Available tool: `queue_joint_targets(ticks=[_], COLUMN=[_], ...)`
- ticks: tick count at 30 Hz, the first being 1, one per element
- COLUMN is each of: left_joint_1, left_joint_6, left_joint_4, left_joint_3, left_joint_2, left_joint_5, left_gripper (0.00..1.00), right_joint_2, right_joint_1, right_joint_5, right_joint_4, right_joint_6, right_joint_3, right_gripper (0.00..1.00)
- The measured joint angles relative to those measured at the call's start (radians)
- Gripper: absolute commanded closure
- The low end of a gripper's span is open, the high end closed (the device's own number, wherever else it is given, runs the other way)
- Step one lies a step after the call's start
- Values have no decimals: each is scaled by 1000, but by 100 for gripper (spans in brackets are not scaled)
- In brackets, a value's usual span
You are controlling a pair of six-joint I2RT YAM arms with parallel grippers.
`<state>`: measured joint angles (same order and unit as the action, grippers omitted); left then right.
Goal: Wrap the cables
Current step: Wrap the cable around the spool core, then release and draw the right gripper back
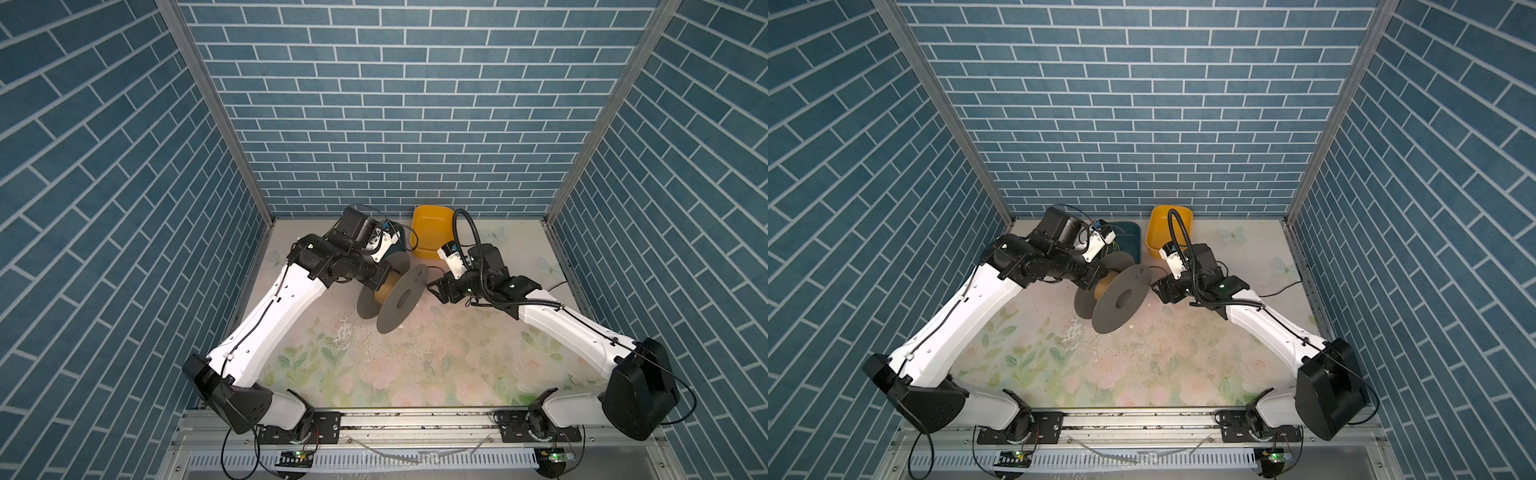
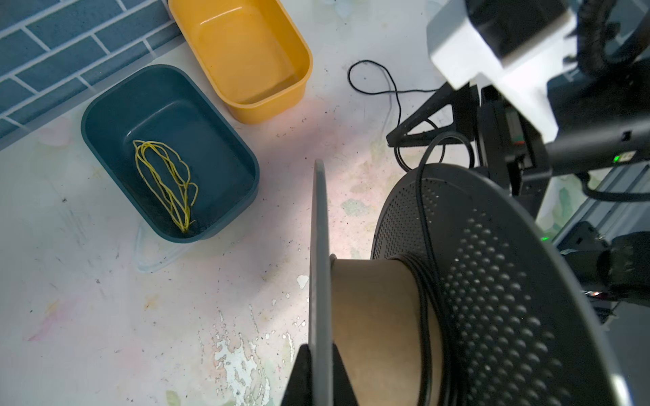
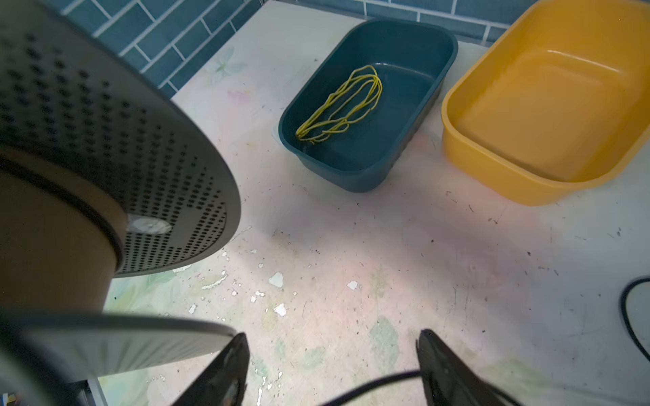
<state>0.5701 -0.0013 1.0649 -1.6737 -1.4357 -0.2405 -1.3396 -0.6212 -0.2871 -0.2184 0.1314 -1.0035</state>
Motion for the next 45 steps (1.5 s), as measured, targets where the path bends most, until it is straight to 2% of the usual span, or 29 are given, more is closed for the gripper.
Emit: queue_joint_targets(ticks=[5, 12, 22, 27, 34, 45], left_joint_1=[-48, -71, -111, -118, -122, -142], left_joint_6=[-42, -74, -98, -109, -122, -131], left_joint_4=[-9, -9, -11, -14, -24, -30], left_joint_3=[-2, -30, -32, -32, -34, -41], left_joint_2=[0, 0, 0, 0, 0, 0], left_joint_5=[-66, -118, -179, -194, -210, -239], left_gripper=[100, 100, 100, 100, 100, 100], right_joint_2=[111, 216, 364, 333, 249, 149], right_joint_1=[0, 0, 3, 24, 89, 151], right_joint_5=[-7, 6, 121, 182, 185, 80], right_joint_4=[61, 108, 136, 120, 100, 183], right_joint_6=[-1, -5, -8, -5, 22, 58], right_joint_3=[80, 162, 272, 270, 264, 264], right_gripper=[24, 25, 30, 36, 43, 62])
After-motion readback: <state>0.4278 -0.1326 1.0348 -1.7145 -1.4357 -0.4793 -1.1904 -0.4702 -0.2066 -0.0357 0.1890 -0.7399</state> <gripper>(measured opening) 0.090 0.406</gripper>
